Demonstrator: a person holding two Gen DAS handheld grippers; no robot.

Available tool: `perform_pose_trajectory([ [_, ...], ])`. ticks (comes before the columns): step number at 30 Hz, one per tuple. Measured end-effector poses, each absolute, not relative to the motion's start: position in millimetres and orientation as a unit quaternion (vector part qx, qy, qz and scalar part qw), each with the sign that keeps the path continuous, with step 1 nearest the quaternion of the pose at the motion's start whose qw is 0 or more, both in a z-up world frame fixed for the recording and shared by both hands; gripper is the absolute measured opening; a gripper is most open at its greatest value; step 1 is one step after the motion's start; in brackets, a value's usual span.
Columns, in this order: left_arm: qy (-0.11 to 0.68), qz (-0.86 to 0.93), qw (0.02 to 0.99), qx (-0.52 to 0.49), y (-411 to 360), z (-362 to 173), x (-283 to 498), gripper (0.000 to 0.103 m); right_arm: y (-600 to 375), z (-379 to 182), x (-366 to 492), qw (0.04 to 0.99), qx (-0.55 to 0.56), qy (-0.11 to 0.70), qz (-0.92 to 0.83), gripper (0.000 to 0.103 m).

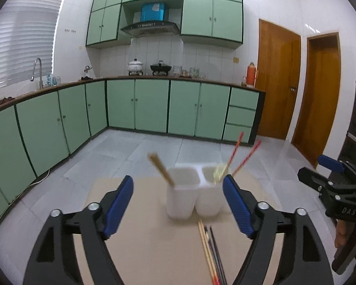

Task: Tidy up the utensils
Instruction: 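Open both tools to release the chopsticks into the holder, then withdraw both tools back over the remaining chopsticks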

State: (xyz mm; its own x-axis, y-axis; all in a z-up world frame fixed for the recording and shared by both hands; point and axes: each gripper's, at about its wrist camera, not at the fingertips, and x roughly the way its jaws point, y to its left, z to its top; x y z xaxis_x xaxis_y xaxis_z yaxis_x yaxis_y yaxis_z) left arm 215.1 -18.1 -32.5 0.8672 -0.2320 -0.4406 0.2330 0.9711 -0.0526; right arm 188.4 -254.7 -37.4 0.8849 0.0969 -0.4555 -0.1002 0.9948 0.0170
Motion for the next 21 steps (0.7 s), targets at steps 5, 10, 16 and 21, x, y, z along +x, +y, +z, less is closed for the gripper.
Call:
perform_pose_trajectory([
  [5, 0.255, -0.119, 0.96, 0.003, -20.0, -63.4, 191.8, 0.087, -249.4, -65.1, 163.5, 0.968, 0.006, 0.247, 0.048, 0.096],
  [10, 0.275, -0.118, 0.954, 0.003, -21.0, -91.9, 174.3, 0.093, -241.9, -89.0, 146.4, 0.964, 0.006, 0.261, 0.048, 0.096],
  [16, 0.296, -0.114, 0.948, 0.005, -16.9, -120.3, 157.5, 0.094, -235.0, -118.7, 128.6, 0.958, 0.016, 0.283, 0.048, 0.096],
  [21, 0.313, -0.107, 0.943, 0.015, -12.2, -141.7, 146.5, 0.094, -231.5, -145.4, 119.5, 0.948, 0.029, 0.314, 0.043, 0.096],
])
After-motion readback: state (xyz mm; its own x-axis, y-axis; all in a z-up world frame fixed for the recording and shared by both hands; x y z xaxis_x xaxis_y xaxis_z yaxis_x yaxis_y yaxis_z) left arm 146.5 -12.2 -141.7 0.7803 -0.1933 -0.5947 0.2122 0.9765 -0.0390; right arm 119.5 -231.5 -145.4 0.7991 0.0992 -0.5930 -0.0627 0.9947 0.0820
